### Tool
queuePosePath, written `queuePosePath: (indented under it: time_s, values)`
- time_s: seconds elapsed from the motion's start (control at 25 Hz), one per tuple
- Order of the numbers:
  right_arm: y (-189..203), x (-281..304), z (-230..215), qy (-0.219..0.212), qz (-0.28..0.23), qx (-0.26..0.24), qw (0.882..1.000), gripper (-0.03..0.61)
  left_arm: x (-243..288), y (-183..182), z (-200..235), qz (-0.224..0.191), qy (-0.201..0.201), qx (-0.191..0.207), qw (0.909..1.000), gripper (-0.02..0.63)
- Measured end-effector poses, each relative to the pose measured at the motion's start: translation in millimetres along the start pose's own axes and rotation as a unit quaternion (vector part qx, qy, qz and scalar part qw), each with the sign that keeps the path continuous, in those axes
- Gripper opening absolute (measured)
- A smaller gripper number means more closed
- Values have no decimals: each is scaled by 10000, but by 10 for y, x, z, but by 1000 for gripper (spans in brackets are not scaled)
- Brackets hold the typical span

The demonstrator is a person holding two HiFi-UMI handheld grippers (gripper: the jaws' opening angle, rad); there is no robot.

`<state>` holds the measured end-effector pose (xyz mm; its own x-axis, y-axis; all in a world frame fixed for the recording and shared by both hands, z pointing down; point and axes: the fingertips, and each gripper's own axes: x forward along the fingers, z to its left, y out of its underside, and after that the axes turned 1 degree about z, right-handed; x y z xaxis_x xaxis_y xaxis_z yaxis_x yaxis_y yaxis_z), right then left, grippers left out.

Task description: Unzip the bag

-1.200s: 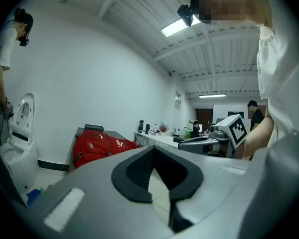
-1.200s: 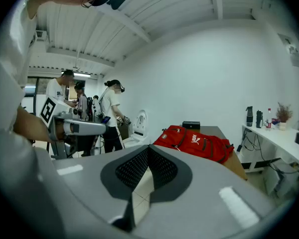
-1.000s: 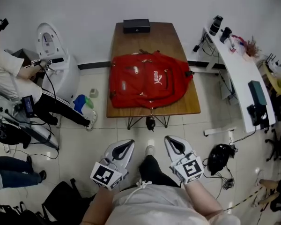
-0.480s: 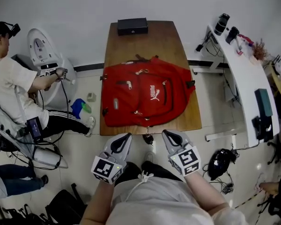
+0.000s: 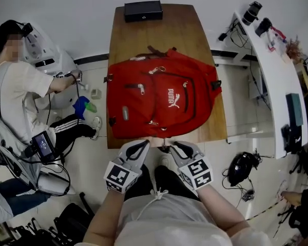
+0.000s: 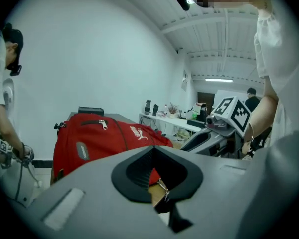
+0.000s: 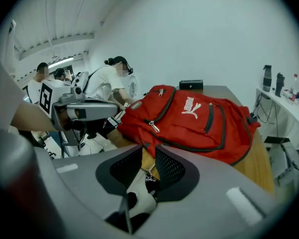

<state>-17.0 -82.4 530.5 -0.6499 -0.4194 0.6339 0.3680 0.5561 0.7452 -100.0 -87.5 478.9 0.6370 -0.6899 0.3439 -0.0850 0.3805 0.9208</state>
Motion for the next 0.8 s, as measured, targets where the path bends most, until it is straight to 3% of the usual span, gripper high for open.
queuePosePath:
  time_s: [0.08,0.16,0.44,0.64,0.8]
  values:
    - [143,172,42,-104,343,70,9993,115,84,153,59,248,46,6,9997,6]
    - [270,314,47,-104,610,139,9980,115,147,265,89,383,154,-70,9991,6]
    - [598,684,-20,-41,1152,705,9908,161,389,453,170,521,454,-196,9974,6]
    - [630,860,-56,125,1260,1111,9857,160,576,533,164,593,662,-271,9957,6]
    - [626,889,-85,457,1320,1108,9840,110,706,615,156,709,756,-312,9941,6]
